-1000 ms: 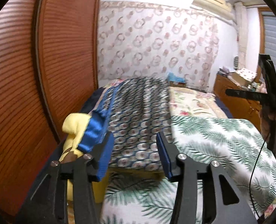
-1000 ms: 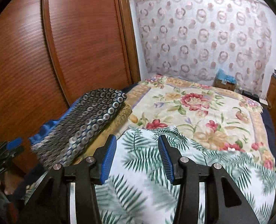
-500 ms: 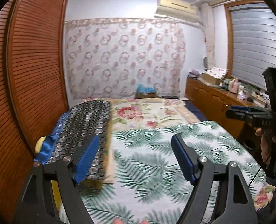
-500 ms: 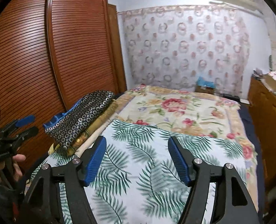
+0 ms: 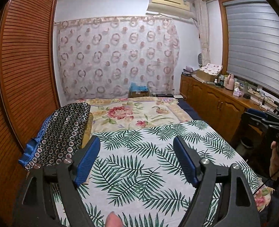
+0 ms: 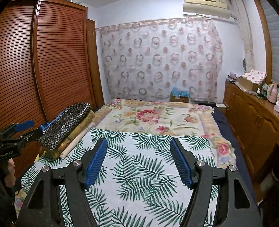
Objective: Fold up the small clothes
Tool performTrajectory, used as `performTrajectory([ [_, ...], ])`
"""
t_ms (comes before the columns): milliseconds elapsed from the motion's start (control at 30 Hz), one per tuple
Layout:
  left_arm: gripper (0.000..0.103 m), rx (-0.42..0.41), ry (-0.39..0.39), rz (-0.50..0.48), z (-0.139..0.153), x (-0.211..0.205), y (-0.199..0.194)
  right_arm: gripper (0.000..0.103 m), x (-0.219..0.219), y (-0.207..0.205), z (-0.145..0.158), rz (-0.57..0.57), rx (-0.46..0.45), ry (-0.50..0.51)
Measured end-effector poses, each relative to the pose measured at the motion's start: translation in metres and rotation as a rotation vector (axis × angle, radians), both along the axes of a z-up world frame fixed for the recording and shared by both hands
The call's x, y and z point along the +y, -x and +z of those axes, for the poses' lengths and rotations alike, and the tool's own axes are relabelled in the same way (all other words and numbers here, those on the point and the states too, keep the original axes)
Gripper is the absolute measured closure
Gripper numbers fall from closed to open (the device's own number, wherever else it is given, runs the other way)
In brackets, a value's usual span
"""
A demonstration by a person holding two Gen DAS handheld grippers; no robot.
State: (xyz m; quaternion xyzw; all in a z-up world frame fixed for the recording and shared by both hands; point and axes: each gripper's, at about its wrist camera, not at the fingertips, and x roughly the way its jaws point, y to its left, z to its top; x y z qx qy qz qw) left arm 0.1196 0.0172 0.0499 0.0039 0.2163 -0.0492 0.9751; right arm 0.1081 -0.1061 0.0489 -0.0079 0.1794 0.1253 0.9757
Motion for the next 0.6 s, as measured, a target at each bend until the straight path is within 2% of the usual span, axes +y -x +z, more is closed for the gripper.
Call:
performTrajectory([
  [267, 0.023, 0.002, -0.016, 0.004, -0.002, -0.010, 0.001, 0.032, 0.005, 0.008, 0.000, -0.023, -0.011, -0.017],
  [600, 0.023, 0.004, 0.019, 0.016, -0.002, -0.005, -0.001, 0.032, 0.003, 0.014, 0.000, -0.039, -0.024, -0.018],
])
